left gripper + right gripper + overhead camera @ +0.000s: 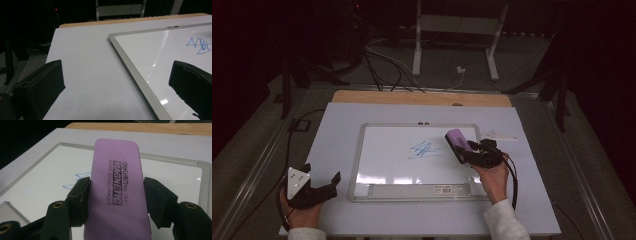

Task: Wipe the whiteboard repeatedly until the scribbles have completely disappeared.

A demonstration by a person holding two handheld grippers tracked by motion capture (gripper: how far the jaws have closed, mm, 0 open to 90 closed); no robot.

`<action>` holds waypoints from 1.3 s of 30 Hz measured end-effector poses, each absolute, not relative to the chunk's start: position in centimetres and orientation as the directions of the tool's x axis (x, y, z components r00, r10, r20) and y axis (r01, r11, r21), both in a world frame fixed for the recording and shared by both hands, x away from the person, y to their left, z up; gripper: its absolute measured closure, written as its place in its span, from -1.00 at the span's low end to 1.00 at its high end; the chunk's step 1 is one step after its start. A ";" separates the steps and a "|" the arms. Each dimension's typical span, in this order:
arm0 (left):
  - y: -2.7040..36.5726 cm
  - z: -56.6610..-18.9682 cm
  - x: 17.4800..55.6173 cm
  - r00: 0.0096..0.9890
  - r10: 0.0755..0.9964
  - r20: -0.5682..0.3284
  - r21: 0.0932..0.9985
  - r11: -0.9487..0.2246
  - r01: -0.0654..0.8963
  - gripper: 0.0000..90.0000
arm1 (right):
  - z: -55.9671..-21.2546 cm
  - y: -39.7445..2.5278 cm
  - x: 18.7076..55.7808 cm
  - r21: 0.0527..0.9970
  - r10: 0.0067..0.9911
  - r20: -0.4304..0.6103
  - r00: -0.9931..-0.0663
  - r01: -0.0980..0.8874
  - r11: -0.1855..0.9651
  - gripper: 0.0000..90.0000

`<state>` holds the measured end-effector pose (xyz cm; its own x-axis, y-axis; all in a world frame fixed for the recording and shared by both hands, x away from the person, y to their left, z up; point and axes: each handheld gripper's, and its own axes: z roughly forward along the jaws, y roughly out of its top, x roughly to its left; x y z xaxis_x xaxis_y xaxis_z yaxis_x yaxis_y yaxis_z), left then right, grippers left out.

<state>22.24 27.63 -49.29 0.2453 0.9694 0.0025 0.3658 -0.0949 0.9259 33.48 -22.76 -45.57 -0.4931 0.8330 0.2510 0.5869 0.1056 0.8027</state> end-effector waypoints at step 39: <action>27.6 -49.3 22.3 0.253 0.967 0.008 0.924 -0.104 0.368 -0.98 | -50.3 -18.6 37.8 0.707 0.871 0.155 -0.467 0.668 0.232 -0.38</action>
<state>22.29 27.58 -49.33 0.2527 0.9675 0.0084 0.3683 -0.1043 0.9238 37.81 -18.59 -50.29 -0.4667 0.8707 0.1548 0.6680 0.2324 0.7069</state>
